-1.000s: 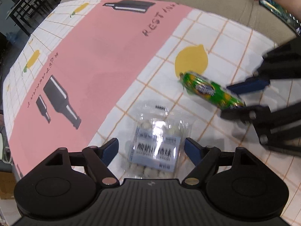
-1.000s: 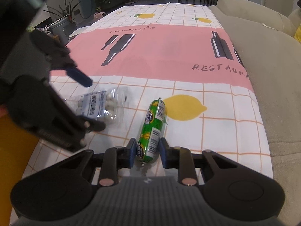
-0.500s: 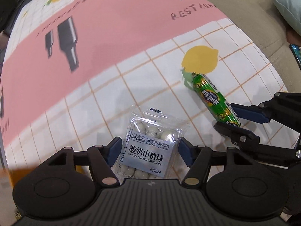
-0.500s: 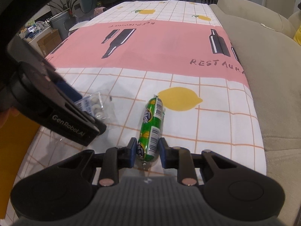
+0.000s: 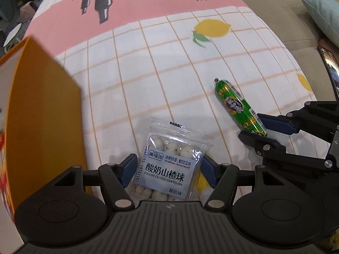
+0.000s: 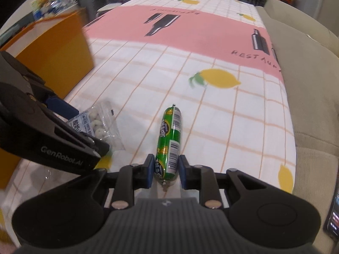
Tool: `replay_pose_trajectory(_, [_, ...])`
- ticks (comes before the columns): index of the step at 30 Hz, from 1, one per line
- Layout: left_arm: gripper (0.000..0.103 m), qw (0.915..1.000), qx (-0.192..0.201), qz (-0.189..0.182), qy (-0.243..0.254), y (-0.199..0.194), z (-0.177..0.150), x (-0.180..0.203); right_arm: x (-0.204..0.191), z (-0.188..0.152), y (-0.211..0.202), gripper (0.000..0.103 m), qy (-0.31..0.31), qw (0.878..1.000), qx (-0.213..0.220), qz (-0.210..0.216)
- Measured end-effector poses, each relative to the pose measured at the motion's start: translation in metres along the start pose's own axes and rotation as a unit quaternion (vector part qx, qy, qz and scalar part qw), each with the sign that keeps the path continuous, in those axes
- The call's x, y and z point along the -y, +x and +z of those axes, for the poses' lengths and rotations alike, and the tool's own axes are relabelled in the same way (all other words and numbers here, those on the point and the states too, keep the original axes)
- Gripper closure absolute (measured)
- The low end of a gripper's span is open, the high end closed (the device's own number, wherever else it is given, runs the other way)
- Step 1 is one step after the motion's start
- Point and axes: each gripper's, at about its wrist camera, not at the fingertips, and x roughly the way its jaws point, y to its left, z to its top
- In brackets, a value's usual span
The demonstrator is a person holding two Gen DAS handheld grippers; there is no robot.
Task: Organize snacks
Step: 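Close the right tool on the green sausage stick while the left tool grasps the clear hawthorn-ball packet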
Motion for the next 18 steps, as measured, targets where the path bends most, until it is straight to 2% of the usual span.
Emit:
replay_pose_trajectory(7, [0.028,0.9998,0.019,0.007,-0.006,-0.013,-0.045,0.01,-0.021,-0.027,-0.02,0.082,-0.035,0.999,-0.03,0.005])
replay_pose_trajectory(14, [0.027,0.9993,0.036,0.006,0.005,-0.021,-0.062,0.015,-0.029,-0.056,-0.038,0.08,-0.022,0.999,-0.046,0.01])
replay_pose_trajectory(16, [0.023,0.9989,0.045,0.011,0.01,-0.023,-0.064,0.016,-0.028,-0.061,-0.042,0.077,-0.016,0.999,-0.044,0.013])
replay_pose_trajectory(18, [0.02,0.9983,0.054,0.011,0.016,-0.024,-0.065,0.017,-0.024,-0.062,-0.043,0.069,-0.003,0.999,-0.041,0.024])
